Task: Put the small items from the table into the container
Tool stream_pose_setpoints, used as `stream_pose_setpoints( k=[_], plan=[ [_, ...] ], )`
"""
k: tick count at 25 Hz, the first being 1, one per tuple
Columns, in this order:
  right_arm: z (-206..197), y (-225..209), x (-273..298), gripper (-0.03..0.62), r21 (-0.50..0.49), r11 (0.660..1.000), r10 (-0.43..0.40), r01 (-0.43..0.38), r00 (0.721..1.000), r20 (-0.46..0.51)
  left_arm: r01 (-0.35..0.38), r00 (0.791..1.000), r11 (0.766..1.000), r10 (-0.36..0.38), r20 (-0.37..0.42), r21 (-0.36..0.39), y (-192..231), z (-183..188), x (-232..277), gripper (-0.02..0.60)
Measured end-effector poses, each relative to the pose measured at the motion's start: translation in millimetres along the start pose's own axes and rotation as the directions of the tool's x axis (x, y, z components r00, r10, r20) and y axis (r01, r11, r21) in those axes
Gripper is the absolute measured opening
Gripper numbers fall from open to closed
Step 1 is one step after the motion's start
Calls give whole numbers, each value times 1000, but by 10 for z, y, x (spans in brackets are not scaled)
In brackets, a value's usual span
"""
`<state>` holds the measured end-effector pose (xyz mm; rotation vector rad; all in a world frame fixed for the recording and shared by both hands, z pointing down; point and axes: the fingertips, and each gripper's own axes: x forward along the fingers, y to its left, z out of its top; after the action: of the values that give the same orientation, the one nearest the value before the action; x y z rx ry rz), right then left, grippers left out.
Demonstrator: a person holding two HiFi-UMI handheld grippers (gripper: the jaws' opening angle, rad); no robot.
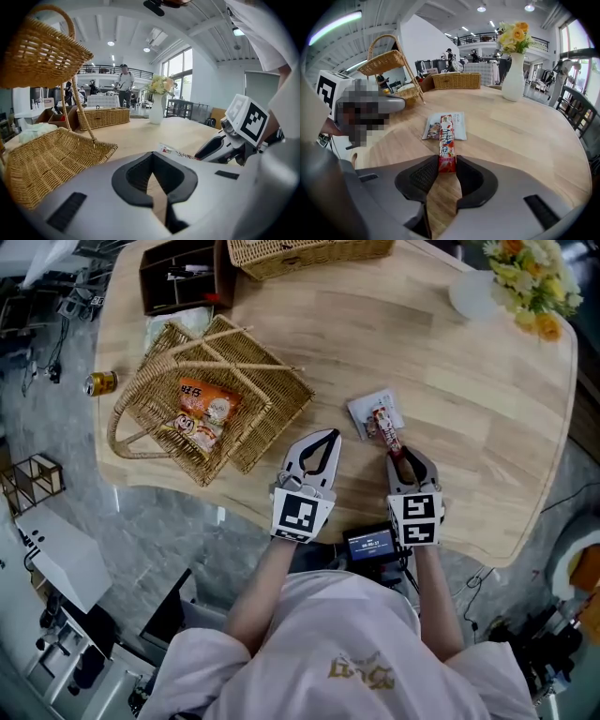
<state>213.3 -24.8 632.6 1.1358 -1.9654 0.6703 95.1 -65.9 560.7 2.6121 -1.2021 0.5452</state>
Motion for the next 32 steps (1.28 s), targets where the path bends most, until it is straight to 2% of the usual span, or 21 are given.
stream_pose_setpoints(
  k=[5,12,32],
  plan=[
    [9,-2,1,123,-2,1000,14,-14,1000,-5,-10,1000,1000,10,3,1,27,2,-44,-6],
    [112,-27,-78,121,10,1000,-20,20,998,51,-12,1000,1000,12,18,10,58,64,-89,-6],
    [296,-23,-318,121,27,999,-44,41,993,108,-29,998,999,27,62,30,58,294,-264,-6]
  ],
)
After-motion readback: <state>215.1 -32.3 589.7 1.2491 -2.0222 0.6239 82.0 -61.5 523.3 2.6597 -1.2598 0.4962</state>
